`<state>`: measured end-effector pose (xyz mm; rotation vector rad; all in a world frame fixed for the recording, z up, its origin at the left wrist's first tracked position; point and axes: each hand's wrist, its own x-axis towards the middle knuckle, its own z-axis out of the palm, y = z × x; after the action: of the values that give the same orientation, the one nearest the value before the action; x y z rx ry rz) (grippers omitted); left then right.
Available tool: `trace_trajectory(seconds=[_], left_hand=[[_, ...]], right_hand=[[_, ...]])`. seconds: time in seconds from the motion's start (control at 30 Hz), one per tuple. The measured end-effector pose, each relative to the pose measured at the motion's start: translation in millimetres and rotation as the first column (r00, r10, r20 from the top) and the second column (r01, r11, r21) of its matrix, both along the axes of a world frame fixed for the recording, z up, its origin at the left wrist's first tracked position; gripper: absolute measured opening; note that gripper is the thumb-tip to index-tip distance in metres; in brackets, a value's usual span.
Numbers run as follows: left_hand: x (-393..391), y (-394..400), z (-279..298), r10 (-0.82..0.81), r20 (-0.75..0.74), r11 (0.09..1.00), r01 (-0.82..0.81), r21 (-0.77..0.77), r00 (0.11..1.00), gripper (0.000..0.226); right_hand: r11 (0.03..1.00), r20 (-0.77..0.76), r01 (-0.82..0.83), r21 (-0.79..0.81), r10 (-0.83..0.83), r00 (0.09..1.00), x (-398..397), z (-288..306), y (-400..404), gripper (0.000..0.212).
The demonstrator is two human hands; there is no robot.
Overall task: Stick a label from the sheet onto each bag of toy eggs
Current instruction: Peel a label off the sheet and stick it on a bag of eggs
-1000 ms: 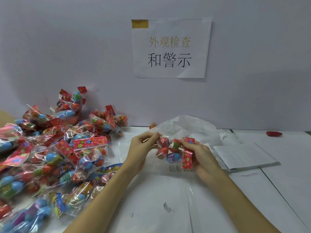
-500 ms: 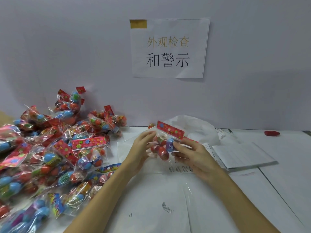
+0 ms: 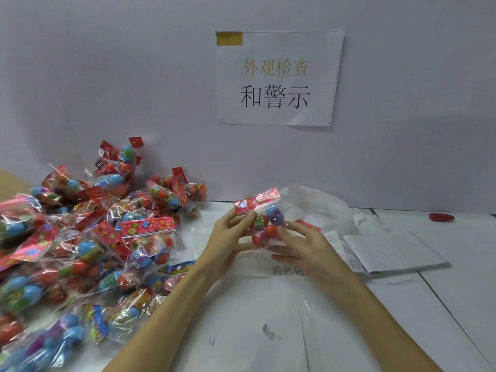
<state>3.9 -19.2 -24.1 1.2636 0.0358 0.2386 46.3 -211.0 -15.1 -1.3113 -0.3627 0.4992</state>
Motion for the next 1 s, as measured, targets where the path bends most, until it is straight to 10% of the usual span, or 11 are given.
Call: trace_trajectory(seconds=[0.23,0.5,0.73,1.0], left_hand=[[0,2,6,0.130,-0.029,0.992,-0.129,0.012,0.991,0.059],[0,4,4,0.203,-0.155,0.974,-0.184,0.130,0.967,0.007],[-1,3,7,0.317,0.011,0.947,-0.317,0.054,0.948,0.015],[0,-4,2,0.337,0.149,0.858,-0.368,0.359,0.930,0.036]], right_hand=[[0.989,0.065,0.055,-0.134,-0.047,0.997,9,3,-7,0.036],[0.954,0.228,0.033,-0.298,0.037,0.973,9,-1,-8,0.042],[0.973,0.227,0.083,-0.216,-0.033,0.973,8,-1,-6,0.037],[0.989,0.149,0.132,0.071,-0.142,0.979,8,-4,-3,0.030]])
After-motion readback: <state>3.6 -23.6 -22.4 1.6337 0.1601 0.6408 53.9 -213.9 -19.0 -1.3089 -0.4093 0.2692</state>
